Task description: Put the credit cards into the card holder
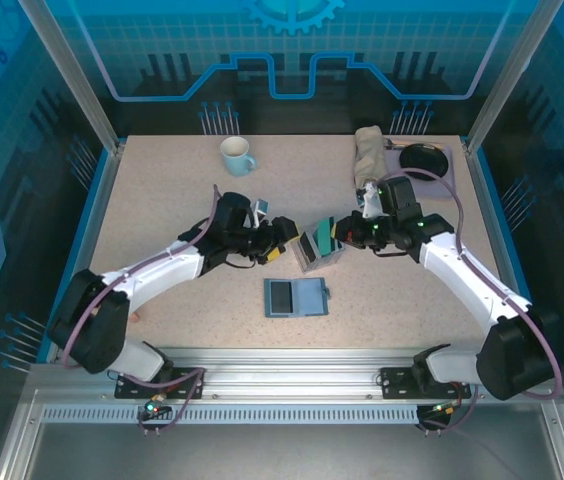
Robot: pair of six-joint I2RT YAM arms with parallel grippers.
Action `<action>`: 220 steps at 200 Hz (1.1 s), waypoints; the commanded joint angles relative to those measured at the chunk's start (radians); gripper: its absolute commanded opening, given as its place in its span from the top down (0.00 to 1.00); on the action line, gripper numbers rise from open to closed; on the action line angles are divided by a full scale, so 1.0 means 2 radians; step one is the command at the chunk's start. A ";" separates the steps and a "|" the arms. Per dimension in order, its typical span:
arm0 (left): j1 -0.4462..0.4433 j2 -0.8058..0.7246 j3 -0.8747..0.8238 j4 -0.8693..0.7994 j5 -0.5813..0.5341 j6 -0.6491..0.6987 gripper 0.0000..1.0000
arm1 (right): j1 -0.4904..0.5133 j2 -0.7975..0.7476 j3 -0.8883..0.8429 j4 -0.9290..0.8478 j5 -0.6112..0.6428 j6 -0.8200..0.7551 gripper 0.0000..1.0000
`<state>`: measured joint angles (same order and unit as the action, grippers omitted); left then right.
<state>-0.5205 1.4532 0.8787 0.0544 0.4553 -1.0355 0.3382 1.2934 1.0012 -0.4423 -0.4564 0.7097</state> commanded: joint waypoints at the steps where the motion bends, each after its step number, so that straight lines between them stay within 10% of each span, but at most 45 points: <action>1: 0.001 -0.014 -0.021 0.067 0.053 -0.029 0.27 | -0.004 -0.017 -0.016 0.082 -0.085 0.061 0.98; 100: -0.010 -0.016 -0.025 0.153 0.087 -0.037 0.50 | 0.000 -0.006 -0.018 0.102 -0.130 0.072 0.96; 185: -0.010 -0.035 -0.032 0.155 0.088 -0.035 0.98 | 0.000 0.013 -0.027 0.098 -0.137 0.063 0.94; 220: -0.010 -0.042 -0.037 0.131 0.080 -0.026 1.00 | 0.000 0.017 -0.032 0.077 -0.117 0.051 0.79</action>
<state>-0.5323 1.4086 0.8150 0.3363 0.6067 -1.1198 0.3340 1.3140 0.9600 -0.2619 -0.6994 0.8436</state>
